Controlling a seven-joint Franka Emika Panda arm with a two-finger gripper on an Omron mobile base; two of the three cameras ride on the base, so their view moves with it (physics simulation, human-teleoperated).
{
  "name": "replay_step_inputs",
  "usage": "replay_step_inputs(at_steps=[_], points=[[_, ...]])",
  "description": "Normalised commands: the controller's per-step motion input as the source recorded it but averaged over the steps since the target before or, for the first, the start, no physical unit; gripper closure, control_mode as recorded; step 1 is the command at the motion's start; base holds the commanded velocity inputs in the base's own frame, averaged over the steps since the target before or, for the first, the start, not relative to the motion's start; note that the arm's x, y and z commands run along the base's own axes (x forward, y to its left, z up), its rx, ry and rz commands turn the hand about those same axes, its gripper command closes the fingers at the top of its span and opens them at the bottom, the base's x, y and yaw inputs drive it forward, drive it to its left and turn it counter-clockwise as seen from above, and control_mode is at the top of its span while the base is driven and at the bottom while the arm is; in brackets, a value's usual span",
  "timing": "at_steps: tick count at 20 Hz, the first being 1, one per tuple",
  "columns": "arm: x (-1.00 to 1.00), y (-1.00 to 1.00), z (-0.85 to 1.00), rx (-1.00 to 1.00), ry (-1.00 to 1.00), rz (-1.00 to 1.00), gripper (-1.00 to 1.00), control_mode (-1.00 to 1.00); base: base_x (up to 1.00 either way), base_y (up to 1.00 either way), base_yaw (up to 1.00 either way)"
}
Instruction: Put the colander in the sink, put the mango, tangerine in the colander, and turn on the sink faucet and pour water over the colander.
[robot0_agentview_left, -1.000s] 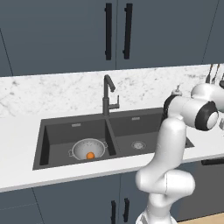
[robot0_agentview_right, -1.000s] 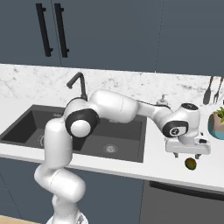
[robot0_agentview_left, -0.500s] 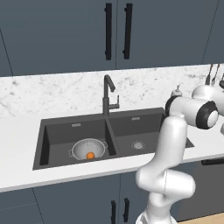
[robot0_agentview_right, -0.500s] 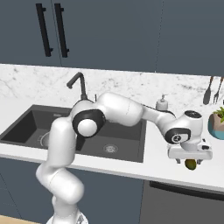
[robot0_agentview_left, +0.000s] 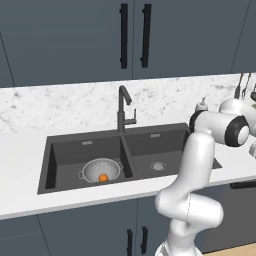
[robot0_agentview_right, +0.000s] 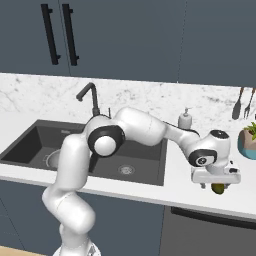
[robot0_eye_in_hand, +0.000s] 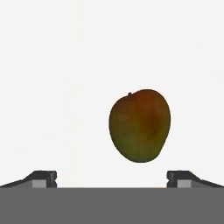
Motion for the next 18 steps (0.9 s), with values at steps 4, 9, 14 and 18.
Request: replay_step_inputs(at_steps=[4,9,14,18], points=[[0.33,-0.06,-0.17,0.0,0.0,0.0,-1.0,-1.0,0.0,0.0,0.0],[0.32,-0.19,-0.16,0.0,0.0,0.0,-1.0,-1.0,0.0,0.0,0.0],[0.14,-0.31,-0.18,0.0,0.0,0.0,-1.0,-1.0,0.0,0.0,0.0],[0.0,-0.33,-0.18,0.0,-0.01,0.0,-1.0,-1.0,0.0,0.0,0.0]])
